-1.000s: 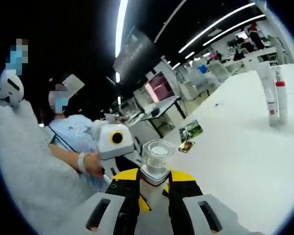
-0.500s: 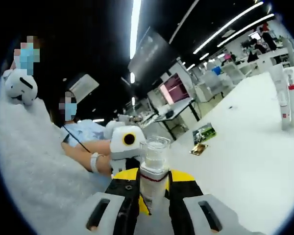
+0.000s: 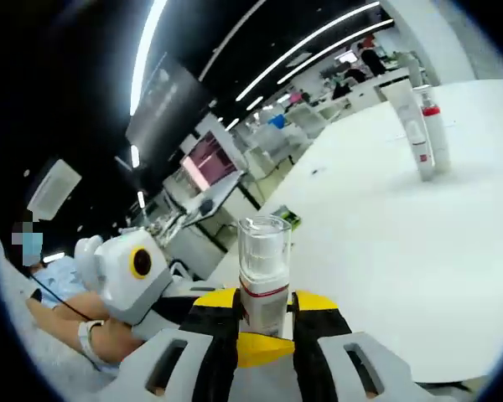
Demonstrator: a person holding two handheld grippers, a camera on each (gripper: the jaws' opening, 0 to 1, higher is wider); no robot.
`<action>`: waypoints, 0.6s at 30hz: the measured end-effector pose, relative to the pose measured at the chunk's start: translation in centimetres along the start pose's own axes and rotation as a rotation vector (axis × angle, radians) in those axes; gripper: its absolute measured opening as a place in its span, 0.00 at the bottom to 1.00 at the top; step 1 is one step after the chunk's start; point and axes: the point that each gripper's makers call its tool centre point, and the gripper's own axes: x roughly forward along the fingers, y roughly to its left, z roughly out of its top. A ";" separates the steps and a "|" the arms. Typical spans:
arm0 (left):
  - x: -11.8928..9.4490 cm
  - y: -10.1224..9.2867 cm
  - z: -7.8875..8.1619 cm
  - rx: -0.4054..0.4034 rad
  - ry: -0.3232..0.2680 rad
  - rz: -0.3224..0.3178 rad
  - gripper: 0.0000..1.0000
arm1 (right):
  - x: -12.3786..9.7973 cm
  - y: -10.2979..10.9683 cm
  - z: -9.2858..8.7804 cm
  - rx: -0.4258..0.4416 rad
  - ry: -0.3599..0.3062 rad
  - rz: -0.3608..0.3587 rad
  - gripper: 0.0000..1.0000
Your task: Arrange the skincare products in the storage area until every visible bottle or jar stands upright without overlapping.
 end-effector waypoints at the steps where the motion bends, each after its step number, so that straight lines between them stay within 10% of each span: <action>1: 0.1 -0.1 -0.1 0.032 0.010 0.008 0.20 | 0.1 0.2 -0.1 -0.012 0.005 -0.002 0.20; 6: -0.1 0.1 -0.2 0.030 0.012 0.021 0.20 | 0.2 -0.4 0.2 -0.066 -0.013 -0.058 0.17; 18: -0.9 -3.8 1.7 -0.126 -0.101 -0.276 0.21 | -3.0 3.0 0.1 -0.311 0.125 0.376 0.15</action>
